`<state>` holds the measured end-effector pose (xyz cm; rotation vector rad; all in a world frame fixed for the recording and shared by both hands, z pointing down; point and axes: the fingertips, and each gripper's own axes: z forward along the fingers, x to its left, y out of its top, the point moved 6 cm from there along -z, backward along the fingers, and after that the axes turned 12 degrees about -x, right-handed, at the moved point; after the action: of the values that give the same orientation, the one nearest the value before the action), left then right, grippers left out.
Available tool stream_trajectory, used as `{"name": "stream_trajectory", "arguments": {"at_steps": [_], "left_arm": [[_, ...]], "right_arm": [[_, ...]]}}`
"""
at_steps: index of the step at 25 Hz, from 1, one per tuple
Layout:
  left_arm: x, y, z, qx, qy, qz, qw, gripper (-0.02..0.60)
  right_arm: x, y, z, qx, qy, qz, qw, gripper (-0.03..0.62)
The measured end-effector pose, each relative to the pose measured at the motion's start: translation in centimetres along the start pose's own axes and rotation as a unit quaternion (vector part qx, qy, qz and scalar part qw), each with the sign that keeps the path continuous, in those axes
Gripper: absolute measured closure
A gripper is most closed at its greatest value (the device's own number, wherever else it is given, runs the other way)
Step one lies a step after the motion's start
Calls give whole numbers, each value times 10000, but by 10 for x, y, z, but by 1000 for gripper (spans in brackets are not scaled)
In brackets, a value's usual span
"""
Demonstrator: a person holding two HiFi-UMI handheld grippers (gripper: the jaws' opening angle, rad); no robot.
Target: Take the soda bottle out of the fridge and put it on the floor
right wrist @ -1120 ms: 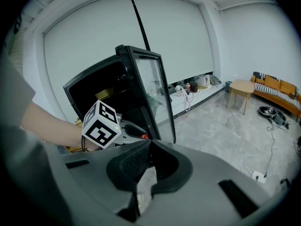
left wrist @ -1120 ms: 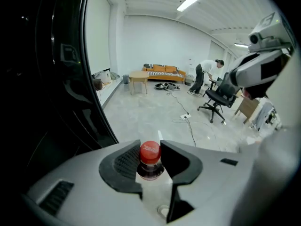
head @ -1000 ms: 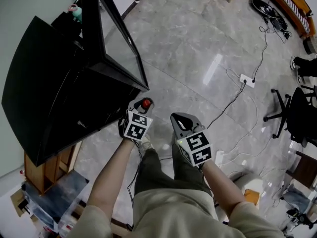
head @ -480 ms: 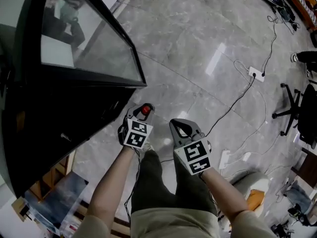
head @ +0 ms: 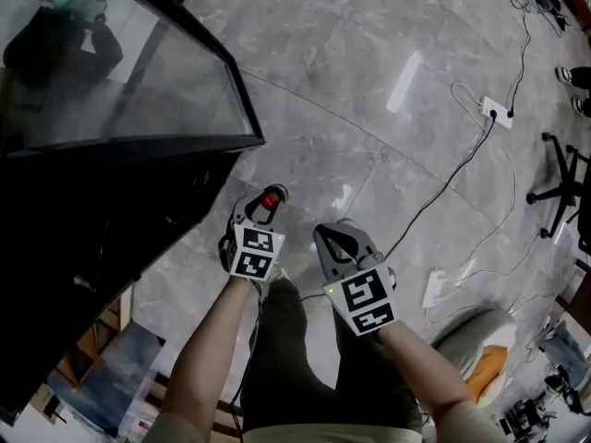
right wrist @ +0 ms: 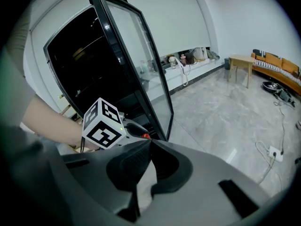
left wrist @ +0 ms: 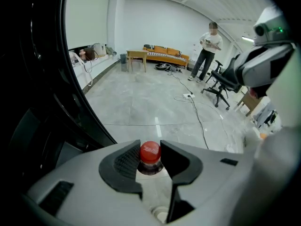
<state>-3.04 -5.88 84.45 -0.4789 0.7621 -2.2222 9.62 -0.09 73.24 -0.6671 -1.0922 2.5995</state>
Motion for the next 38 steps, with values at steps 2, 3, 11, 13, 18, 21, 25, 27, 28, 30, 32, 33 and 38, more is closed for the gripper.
{"name": "stream_trajectory", "arguments": {"at_steps": [2, 3, 11, 13, 18, 21, 25, 27, 28, 30, 32, 33, 38], "left_arm": [[0, -18, 18, 59, -9, -67, 10000, 454], [-1, -27, 27, 92, -16, -92, 9999, 454], [-8, -95, 93, 301, 144, -292, 9990, 454], [-12, -108, 108, 338, 150, -120, 9992, 454], [-18, -139, 144, 401, -20, 52, 9992, 454], [-17, -155, 163, 458, -31, 54, 9989, 454], [-17, -179, 185, 622, -17, 169, 9979, 454], [-20, -190, 195, 714, -96, 381, 9967, 454], [-20, -195, 199, 742, -125, 445, 9962, 454], [-20, -202, 205, 780, -127, 449, 9959, 454], [-20, -207, 208, 819, -109, 405, 9958, 454], [-21, -210, 210, 828, -129, 405, 9957, 454], [-27, -210, 214, 783, -233, 633, 9946, 451]], "right_arm": [[-6, -21, 10, 82, 0, 61, 9999, 599], [-9, -30, 15, 120, 0, 87, 9999, 599], [-38, -90, 50, 207, 77, 52, 9997, 598], [-45, -102, 60, 245, 142, -74, 9996, 599], [-62, -134, 81, 371, 151, -17, 9992, 597], [-69, -153, 92, 416, 121, 140, 9990, 598], [-74, -176, 104, 417, 108, 313, 9986, 597], [-77, -186, 110, 441, 86, 342, 9984, 597], [-79, -190, 112, 453, 72, 359, 9983, 597], [-83, -198, 117, 474, 34, 403, 9981, 599], [-87, -204, 120, 487, -7, 458, 9978, 597], [-87, -208, 120, 491, -26, 496, 9976, 597], [-88, -216, 123, 535, -115, 689, 9961, 597]]}}
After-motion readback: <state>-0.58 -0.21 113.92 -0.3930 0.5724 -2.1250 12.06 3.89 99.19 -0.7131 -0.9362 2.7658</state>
